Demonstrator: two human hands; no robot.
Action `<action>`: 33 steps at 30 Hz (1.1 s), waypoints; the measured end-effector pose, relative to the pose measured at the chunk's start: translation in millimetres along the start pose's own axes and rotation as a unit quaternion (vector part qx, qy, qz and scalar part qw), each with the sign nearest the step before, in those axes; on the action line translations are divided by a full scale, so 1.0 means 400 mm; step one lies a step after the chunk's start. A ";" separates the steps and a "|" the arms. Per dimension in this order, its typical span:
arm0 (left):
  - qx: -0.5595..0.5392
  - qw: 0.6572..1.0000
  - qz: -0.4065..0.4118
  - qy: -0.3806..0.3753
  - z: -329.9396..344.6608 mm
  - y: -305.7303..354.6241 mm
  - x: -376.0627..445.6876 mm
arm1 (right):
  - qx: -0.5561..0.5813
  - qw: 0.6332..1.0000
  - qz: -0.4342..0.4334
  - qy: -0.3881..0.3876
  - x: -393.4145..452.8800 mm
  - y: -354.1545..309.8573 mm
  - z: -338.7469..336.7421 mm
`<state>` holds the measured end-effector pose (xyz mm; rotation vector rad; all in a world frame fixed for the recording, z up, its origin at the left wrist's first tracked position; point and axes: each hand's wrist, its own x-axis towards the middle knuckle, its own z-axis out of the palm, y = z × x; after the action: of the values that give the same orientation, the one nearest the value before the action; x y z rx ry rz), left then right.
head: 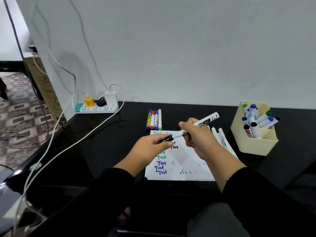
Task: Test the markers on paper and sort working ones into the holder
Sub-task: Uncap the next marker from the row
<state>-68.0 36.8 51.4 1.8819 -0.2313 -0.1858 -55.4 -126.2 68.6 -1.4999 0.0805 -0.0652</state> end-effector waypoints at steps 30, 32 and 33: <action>0.014 1.000 -0.017 -0.004 0.001 -0.002 0.054 | 0.023 0.998 0.053 -0.008 0.003 0.016 0.008; 0.022 0.999 -0.025 -0.010 -0.003 -0.022 0.069 | -0.008 0.999 0.047 -0.016 0.005 0.017 0.006; 0.022 0.999 -0.029 -0.006 -0.005 -0.034 0.079 | -0.031 0.999 0.036 -0.012 0.006 0.015 0.005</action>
<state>-36.1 34.8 38.9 1.9323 -0.1911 -0.2332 -52.8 -124.0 62.8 -1.5589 0.1183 0.0128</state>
